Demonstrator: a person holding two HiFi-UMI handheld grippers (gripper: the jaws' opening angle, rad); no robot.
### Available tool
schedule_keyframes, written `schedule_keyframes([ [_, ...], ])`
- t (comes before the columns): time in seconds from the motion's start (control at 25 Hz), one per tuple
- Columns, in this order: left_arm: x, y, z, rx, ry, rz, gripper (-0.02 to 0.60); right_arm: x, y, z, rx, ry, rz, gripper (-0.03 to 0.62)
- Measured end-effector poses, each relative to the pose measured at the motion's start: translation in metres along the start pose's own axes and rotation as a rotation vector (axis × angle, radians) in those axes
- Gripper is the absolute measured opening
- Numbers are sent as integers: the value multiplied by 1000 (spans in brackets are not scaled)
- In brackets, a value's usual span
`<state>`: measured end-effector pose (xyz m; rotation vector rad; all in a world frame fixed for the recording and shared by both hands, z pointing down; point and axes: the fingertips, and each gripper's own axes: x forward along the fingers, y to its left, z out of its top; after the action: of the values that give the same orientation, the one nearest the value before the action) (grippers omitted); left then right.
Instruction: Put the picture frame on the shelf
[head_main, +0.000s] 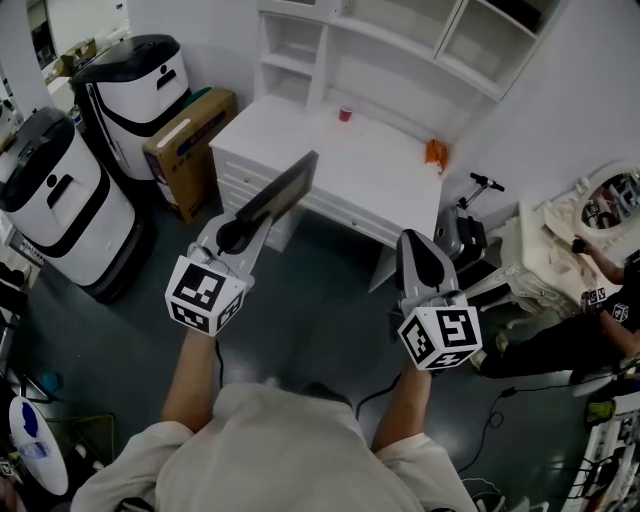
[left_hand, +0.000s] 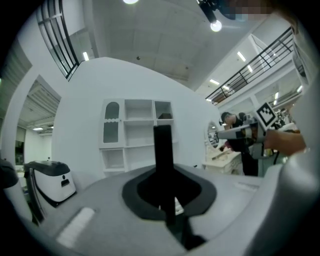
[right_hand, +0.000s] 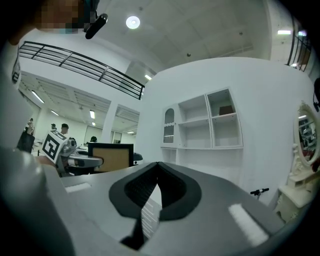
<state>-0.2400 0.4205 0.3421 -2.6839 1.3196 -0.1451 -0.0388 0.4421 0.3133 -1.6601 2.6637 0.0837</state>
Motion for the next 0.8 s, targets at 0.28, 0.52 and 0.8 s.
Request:
schedule_keyframes([
  [0.28,3,-1,-18,-43,28,-22,20,0,2,-5,64,-7,65,5],
  [0.52,24,2,-23,-32,43,-28,20,13,-20,-6,37,-22,15,5],
  [0.8,75,12,-28,-31,56,-25,20,43,-62,-12,36,-23,14,5],
])
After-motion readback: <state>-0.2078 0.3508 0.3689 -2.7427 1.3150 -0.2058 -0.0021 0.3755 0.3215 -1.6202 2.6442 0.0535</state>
